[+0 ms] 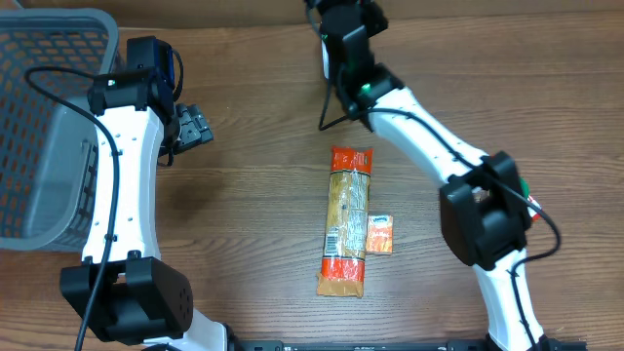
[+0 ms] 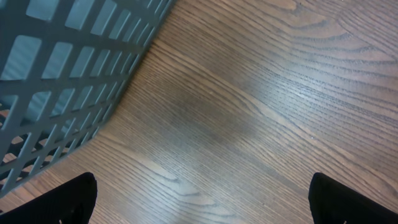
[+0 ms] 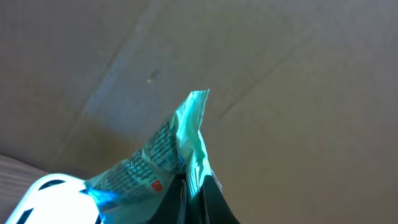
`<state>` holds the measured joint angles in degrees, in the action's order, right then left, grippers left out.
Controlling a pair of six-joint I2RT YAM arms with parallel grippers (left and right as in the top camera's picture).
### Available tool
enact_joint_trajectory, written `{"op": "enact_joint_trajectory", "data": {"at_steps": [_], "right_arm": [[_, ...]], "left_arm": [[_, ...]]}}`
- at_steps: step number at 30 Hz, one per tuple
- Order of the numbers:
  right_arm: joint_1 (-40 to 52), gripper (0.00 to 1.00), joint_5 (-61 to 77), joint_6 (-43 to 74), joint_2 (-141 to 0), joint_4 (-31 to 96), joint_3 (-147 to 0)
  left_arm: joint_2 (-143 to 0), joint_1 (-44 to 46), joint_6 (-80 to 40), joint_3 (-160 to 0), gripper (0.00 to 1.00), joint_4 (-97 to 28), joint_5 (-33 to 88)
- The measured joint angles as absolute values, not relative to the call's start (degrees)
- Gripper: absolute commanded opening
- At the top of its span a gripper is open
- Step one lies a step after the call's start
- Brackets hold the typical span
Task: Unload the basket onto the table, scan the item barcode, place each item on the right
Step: 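Carry the green packet up to the white scanner, then hold the green packet in front of the scanner window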
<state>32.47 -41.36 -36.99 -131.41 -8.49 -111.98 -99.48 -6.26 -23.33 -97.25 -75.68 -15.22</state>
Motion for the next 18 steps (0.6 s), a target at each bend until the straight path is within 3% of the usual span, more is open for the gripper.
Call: {"op": "enact_joint_trajectory", "data": {"at_steps": [12, 18], "right_arm": [[33.74, 0.04, -45.28, -51.27, -141.27, -28.88, -111.96], [33.41, 0.04, -42.85, -55.86, -141.40, -29.19, -111.96]], "left_arm": [[-99.48, -6.26, -23.33, -97.23, 1.00, -75.70, -15.22], [-99.48, -6.26, -23.33, -97.23, 1.00, -75.70, -15.22]]}}
